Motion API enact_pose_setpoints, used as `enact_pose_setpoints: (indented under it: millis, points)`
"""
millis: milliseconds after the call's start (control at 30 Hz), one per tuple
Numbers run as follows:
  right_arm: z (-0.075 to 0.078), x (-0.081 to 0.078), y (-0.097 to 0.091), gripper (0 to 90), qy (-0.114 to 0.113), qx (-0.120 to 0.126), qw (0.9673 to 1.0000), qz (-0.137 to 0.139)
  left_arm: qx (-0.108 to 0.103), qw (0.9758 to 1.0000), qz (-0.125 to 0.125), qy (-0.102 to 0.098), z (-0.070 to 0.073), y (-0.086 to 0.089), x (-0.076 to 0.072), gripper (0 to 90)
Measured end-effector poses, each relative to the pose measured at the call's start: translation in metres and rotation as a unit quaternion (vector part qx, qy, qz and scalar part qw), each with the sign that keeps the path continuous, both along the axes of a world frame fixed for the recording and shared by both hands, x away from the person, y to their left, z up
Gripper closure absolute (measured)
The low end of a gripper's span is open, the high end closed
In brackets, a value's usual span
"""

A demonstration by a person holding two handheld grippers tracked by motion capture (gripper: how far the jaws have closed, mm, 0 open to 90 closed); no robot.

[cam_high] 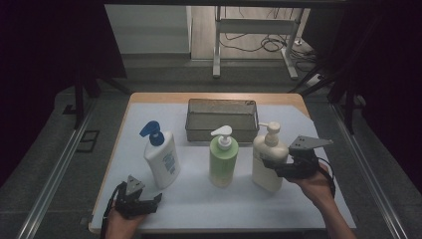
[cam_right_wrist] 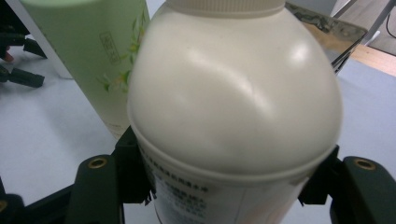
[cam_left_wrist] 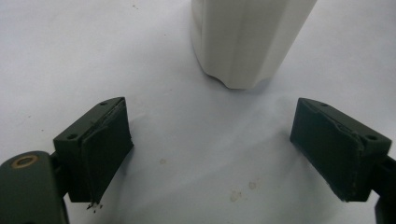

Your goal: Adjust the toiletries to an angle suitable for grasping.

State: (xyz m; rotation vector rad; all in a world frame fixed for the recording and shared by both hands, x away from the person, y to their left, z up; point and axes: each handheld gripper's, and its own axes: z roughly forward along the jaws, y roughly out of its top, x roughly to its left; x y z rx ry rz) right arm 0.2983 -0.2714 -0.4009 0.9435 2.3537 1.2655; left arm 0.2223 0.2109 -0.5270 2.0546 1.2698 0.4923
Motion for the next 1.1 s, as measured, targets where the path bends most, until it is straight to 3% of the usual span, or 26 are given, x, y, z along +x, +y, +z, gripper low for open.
enact_pose_setpoints:
  millis: [500,1100]
  points:
    - [0.025,0.015,0.008,36.1,-0.009,-0.005,0.9999,-0.007,0.001,1.0000,-0.001,0.001,0.000,0.000,0.000,11.9]
    - [0.056,0.038,0.021,36.1,-0.027,0.009,0.9996,-0.007,0.000,1.0000,0.000,0.000,0.000,0.000,0.000,11.9]
